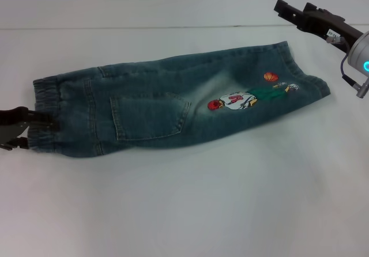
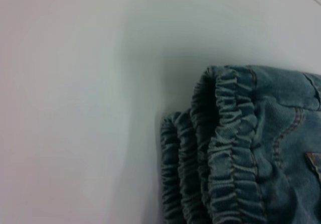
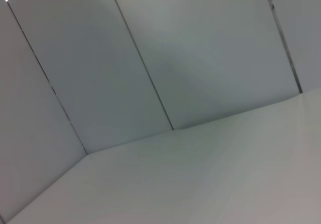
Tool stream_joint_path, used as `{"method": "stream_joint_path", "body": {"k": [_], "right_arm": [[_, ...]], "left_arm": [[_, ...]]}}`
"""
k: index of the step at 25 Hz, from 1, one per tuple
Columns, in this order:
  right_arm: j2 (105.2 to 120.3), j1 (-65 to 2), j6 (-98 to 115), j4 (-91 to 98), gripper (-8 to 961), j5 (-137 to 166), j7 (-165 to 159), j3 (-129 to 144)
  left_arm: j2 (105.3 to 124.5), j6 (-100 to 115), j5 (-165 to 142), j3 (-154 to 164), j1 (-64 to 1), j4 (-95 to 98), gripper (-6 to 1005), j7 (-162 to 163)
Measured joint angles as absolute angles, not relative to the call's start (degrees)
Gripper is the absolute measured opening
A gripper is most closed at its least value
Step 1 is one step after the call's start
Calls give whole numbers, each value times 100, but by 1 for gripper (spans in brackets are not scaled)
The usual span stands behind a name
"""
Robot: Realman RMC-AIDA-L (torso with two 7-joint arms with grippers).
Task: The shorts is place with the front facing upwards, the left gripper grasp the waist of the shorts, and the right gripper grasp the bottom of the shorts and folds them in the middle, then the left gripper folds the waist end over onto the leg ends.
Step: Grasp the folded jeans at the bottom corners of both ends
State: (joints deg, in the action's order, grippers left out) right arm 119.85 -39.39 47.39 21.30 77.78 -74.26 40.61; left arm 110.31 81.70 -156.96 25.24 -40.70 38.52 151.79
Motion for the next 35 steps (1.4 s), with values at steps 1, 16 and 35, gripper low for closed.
{"method": "stream_joint_path", "body": {"k": [1,16,35], "right_arm": [[11985,-3942,4738,2130,914,7779,-7424,4061],[11988,-3930,4737,2064,876,7743,-7378,4018],[11988,-3919,4781,2004,827,7735,-7329,4055]], "left_arm": [[11031,8136,-15696,2531,-4071,3844,885,15179],[11192,7857,-15686,2694,-4087,3704,702,14877],[11174,7900,-15379,2663,-4054,3753,177,14585]]}}
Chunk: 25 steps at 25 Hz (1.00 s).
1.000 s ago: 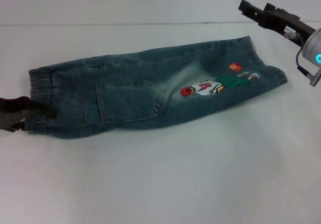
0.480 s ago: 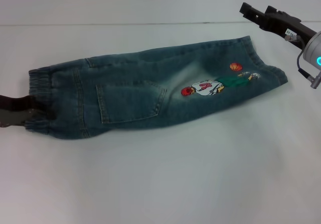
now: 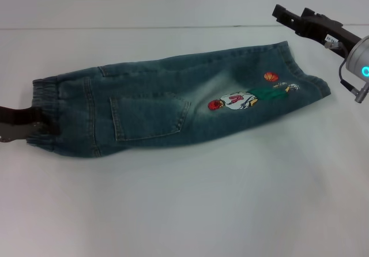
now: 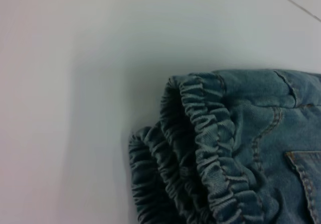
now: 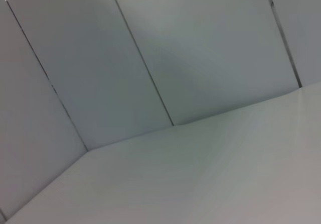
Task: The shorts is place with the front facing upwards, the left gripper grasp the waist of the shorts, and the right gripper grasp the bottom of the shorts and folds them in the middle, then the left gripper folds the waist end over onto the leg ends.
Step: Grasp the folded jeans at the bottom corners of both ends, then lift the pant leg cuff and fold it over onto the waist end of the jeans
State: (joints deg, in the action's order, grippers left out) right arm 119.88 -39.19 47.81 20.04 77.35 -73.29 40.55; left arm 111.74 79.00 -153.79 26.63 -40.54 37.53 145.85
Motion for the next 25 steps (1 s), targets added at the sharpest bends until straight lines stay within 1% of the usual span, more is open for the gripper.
{"method": "stream_joint_path", "body": {"k": [5,10,20,25], "right_arm": [[11987,-3892,5051,1981,814,7738,-7140,4060],[11993,-3927,5135,1863,801,7770,-6768,4143],[12059,-4380,4911,988,775,7742,-5364,4445],[12087,-4757,4592,455,763,7762,-4837,4449]], "left_arm": [[11190,8172,-15215,2675,-4061,3980,123,14349],[11201,8674,-14691,2699,-4126,4352,122,14160],[11150,9470,-14248,2729,-4544,4684,119,14109],[11112,9759,-14187,2734,-4754,4832,119,14122]]}}
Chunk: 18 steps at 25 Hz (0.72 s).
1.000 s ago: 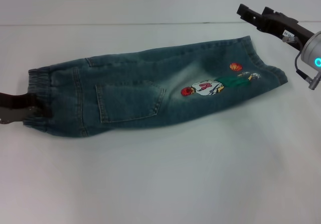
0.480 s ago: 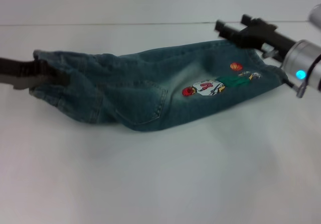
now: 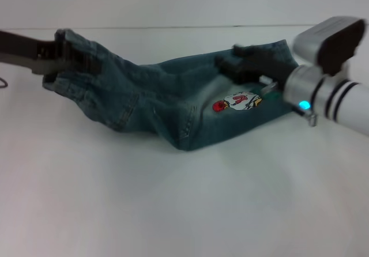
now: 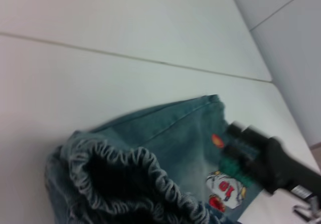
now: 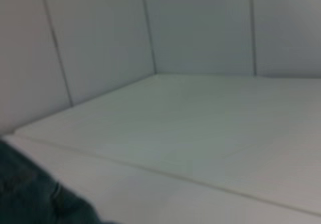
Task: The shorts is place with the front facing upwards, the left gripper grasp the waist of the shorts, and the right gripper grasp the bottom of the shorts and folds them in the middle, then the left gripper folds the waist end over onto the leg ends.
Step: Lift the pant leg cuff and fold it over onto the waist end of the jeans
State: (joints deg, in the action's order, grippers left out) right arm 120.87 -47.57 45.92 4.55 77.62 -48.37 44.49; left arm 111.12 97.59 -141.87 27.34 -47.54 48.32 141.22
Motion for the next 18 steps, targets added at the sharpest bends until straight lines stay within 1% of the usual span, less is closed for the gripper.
{"method": "stream_joint_path", "body": {"k": [1,2,7,9,12,18], "right_arm": [[12091,-4837,4562,341,760,7766,-4707,4448],[12101,-4926,4538,186,721,7775,-4547,4449],[12153,-5253,4553,-347,525,7788,-4054,4454],[12155,-5366,4567,-541,426,7834,-3936,4451],[12155,-5484,4551,-733,277,8065,-3850,4363],[12154,-5630,4569,-1063,78,8734,-3742,3807]], "left_arm": [[11079,9844,-14127,2734,-4799,4859,119,14142],[11079,9844,-14127,2734,-4799,4859,119,14142],[10960,10018,-13916,2733,-4896,4856,119,14180],[10933,10058,-13842,2733,-4914,4857,119,14189],[10911,10150,-13648,2733,-4939,4859,119,14193],[10905,10385,-13179,2716,-4939,4864,120,14218]]}}
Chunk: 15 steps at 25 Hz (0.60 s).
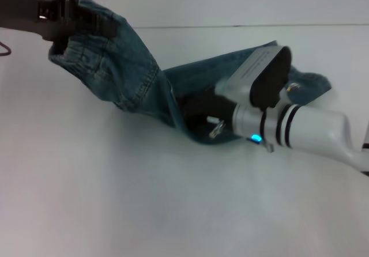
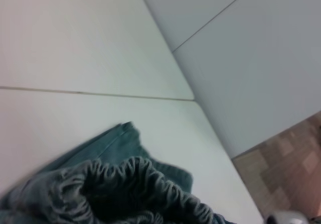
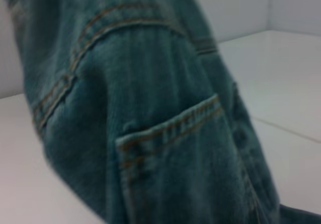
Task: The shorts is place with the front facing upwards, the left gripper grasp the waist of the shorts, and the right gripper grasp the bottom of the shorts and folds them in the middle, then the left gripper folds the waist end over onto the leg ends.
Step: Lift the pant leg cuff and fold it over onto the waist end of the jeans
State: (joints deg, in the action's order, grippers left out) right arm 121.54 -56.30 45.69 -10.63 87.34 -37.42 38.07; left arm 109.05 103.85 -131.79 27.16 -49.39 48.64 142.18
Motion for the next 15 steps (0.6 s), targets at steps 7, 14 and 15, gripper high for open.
{"method": "stream_joint_path", "body": {"k": [7,14,15], "right_arm": [[12155,-5787,4541,-1718,22,10678,-3721,2236],[12155,-5758,3987,-2251,22,12876,-3715,228],[12155,-5748,3886,-2306,22,13088,-3713,45]], "left_arm": [[10872,10409,-12989,2733,-5000,4843,120,14247],[10926,10340,-12982,2822,-5016,4814,120,14247],[10936,10328,-12982,2835,-5010,4813,120,14247]]}}
